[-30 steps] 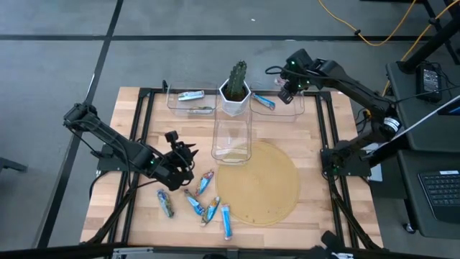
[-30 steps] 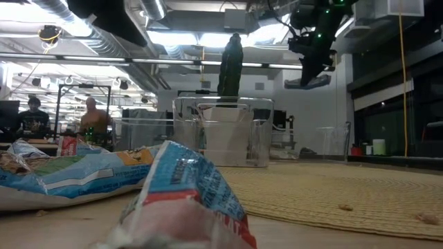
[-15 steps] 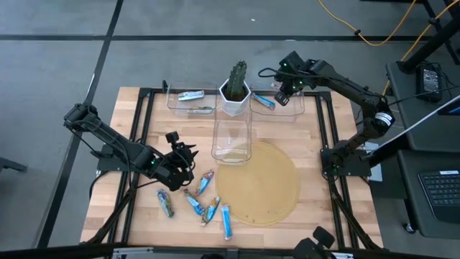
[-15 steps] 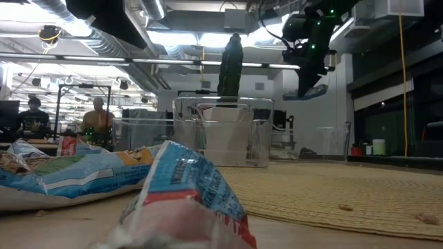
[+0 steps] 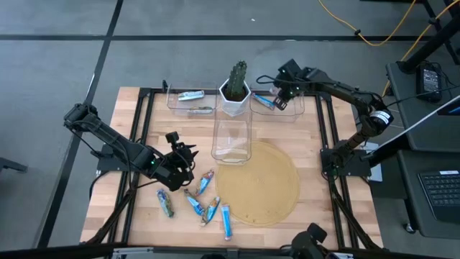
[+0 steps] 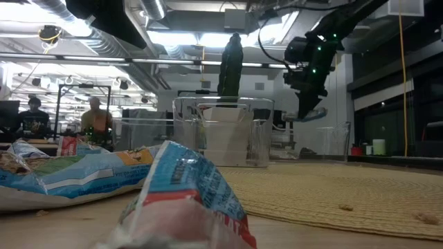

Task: Pick and place Granola Bars by type
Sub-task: Put the red green granola bar into the right transparent bin

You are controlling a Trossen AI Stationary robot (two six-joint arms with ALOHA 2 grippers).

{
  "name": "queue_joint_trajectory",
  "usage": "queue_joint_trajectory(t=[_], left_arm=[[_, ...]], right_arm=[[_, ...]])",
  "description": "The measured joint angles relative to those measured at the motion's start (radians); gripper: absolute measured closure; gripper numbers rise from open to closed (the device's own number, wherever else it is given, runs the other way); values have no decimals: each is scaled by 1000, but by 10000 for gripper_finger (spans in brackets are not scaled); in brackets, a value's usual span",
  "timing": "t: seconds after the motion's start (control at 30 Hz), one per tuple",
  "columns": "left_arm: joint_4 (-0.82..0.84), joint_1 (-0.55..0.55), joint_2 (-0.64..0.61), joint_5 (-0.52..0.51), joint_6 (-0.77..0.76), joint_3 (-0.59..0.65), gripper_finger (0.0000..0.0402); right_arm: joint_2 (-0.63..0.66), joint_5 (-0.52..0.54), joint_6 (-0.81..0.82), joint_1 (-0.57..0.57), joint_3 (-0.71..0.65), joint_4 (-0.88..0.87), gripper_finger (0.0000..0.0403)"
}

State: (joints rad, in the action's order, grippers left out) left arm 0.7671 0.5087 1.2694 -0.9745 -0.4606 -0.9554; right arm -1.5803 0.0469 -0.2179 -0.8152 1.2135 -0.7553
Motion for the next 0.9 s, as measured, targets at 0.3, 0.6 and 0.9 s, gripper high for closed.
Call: queue_joint_trajectory(t=[0.3,0.6,0.9], left_arm=[[0,0,0,-7,3,0,300],[-1,0,0,-11,10,0,300],[-1,0,0,-25,10,0,300]], right_arm=[[1,-19,3,-23,-63,102,332],[1,-18,56,-28,-122,184,332],[1,-23,187,-27,-126,243,332]])
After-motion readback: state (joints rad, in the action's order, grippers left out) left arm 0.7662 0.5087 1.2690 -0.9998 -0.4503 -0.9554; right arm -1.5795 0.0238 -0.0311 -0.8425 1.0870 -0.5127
